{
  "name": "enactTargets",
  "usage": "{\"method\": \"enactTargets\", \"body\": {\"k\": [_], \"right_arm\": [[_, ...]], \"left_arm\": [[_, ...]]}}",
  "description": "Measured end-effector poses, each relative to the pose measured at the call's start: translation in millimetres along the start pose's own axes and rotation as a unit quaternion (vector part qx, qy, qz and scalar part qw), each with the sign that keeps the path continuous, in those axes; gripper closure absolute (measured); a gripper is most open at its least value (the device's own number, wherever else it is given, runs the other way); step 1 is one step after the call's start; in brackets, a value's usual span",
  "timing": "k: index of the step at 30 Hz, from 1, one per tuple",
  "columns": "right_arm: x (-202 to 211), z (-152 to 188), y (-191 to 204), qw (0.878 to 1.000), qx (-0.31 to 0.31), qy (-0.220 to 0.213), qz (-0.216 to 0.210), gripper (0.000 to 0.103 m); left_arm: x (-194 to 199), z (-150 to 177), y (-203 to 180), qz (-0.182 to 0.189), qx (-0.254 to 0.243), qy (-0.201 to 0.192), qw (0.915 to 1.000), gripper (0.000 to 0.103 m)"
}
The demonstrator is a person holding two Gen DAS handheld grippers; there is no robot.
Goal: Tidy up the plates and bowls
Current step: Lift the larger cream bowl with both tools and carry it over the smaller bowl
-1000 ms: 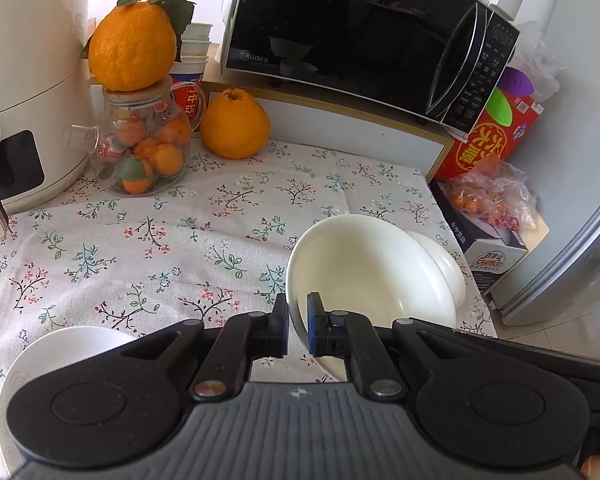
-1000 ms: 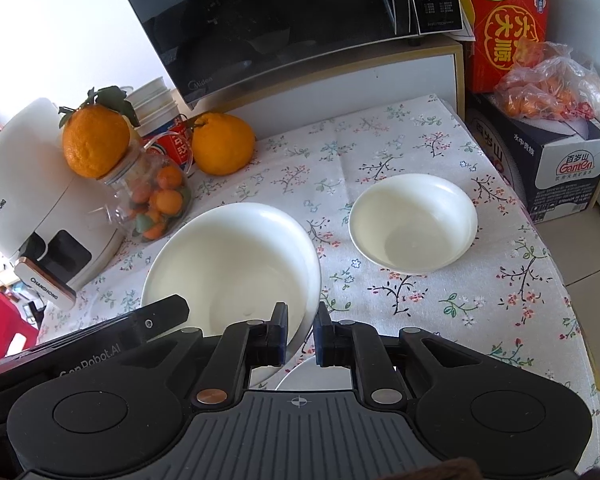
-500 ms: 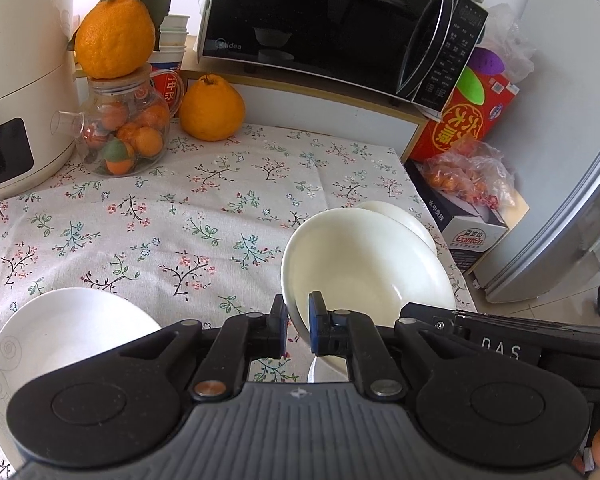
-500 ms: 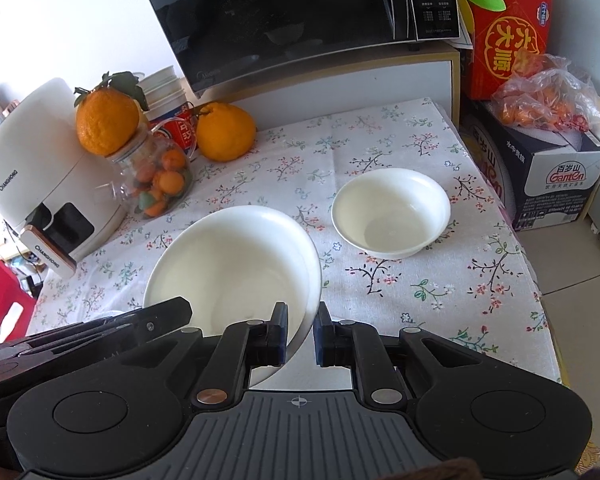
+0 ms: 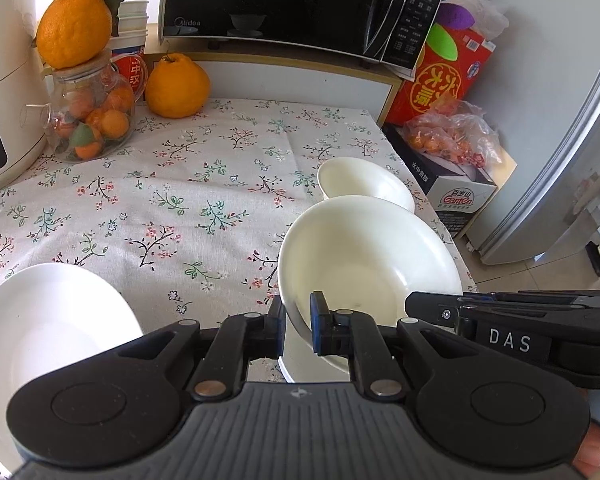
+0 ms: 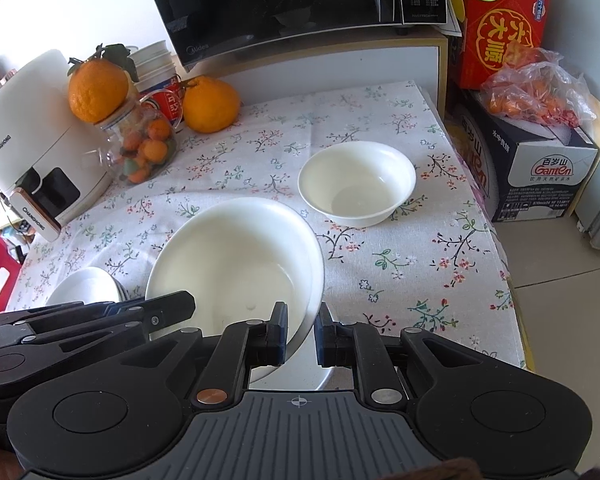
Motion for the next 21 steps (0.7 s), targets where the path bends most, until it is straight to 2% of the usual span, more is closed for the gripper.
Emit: {"method": "enactTargets", "body": {"k": [21], "right_arm": [[-3.5, 10.8, -3.0, 1.000, 0.019, 0.021, 0.005, 0.086]], "left_arm": [[-11.9, 15.1, -9.5, -0.022, -0.037, 0.028, 0.9987, 0.089]]}}
Point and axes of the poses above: each gripper's, at about its wrist camera, not at the fingertips, and x roughly against the way its jaws point, y to its left, z to its underside, the point moved 9 cm from there along -x, roughly the way its jaws point, and after that the axes turned 4 degrees about z, right-handed, at the moved point
